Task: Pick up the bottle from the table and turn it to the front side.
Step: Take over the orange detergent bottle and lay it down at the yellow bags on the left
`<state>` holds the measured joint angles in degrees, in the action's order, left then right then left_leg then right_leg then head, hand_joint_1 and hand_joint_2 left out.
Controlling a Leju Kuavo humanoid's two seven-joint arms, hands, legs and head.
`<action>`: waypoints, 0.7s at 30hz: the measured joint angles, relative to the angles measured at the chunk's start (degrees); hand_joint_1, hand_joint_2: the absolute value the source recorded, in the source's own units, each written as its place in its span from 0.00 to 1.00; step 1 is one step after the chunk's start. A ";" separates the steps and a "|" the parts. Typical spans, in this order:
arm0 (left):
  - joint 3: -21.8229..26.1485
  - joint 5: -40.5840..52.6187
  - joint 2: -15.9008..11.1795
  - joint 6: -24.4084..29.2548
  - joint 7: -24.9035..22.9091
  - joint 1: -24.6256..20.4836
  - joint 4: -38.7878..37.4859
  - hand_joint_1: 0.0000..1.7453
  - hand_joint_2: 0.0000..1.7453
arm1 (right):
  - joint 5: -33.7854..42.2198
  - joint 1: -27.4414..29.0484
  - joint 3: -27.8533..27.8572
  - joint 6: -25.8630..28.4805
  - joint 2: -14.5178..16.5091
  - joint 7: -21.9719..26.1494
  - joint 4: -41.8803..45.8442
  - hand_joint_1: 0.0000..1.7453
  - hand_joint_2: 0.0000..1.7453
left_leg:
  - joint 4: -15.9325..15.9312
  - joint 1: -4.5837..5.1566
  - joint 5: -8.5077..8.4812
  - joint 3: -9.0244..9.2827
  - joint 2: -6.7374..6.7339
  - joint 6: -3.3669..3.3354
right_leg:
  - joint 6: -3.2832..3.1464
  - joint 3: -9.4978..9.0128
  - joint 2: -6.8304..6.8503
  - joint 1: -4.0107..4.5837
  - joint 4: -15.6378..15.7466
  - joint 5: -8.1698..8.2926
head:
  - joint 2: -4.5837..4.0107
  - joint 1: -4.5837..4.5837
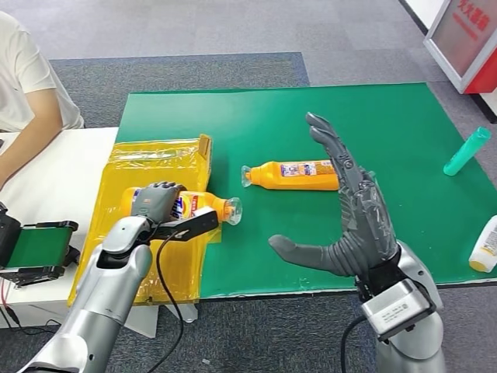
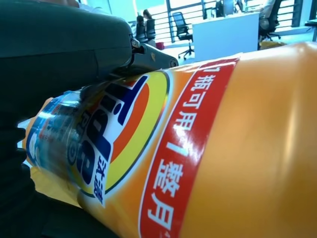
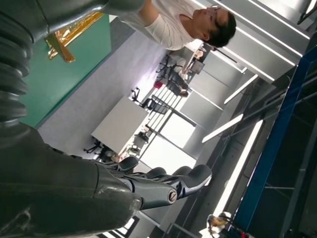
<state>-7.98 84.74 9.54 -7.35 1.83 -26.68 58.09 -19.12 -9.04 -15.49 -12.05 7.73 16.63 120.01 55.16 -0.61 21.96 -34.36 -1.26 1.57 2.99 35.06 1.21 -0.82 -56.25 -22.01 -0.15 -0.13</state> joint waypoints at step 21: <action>3.01 1.12 0.04 -0.27 -4.92 0.15 -2.66 0.00 1.00 | -1.58 1.26 0.62 0.55 -0.72 0.84 1.49 0.00 1.00 | 0.00 0.00 0.00 -0.01 0.00 0.00 | 0.00 0.00 0.00 0.00 0.00 0.00 | 0.01 0.01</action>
<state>-4.97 85.86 9.58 -7.62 -3.09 -26.53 55.43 -20.70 -7.78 -14.86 -11.51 7.02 17.47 121.50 55.16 -0.61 21.96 -34.37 -1.26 1.57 2.99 35.06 1.21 -0.82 -56.25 -22.01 -0.15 -0.13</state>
